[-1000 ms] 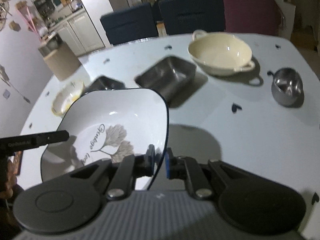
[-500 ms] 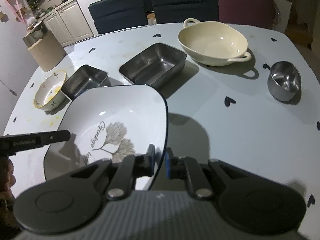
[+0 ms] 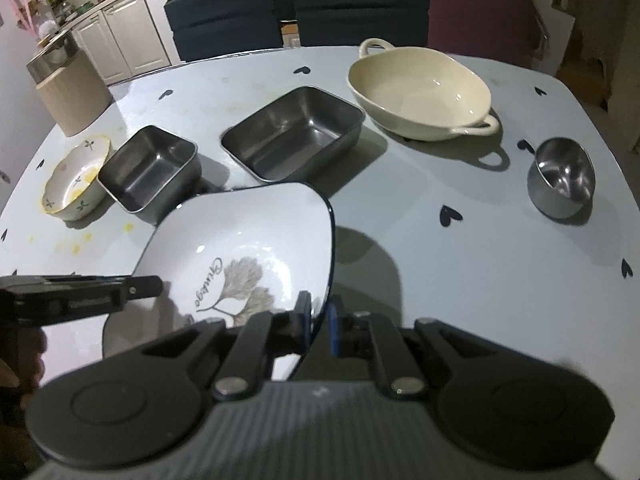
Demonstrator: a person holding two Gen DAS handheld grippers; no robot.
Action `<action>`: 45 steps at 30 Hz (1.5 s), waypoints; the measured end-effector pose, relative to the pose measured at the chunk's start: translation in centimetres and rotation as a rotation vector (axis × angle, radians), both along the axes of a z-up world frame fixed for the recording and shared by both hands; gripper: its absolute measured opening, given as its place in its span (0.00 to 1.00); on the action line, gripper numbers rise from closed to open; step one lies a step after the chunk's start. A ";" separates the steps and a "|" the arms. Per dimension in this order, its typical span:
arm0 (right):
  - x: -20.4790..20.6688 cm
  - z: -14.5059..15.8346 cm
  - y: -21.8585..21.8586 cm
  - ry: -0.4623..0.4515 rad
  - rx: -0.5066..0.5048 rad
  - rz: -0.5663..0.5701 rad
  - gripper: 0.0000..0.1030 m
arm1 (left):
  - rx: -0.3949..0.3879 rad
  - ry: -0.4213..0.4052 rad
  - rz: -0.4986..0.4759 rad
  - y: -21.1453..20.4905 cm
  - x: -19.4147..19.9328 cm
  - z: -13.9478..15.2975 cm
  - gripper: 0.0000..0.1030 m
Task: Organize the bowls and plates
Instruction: 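Lift the white plate with both grippers and carry it toward the steel trays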
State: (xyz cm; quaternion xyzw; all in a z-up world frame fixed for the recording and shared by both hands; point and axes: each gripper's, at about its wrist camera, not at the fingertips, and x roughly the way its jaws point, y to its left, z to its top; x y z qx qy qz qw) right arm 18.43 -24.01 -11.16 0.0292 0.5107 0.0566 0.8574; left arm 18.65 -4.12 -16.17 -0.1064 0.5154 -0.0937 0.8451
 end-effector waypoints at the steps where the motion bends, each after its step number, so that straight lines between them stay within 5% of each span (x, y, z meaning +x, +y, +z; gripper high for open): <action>1: 0.1 0.0 0.1 0.002 -0.004 0.001 0.11 | 0.003 -0.002 -0.001 0.0 0.0 0.0 0.20; 45: 2.7 -3.2 0.0 0.073 -0.129 -0.002 0.13 | 0.012 0.013 -0.094 -1.0 0.0 0.8 0.18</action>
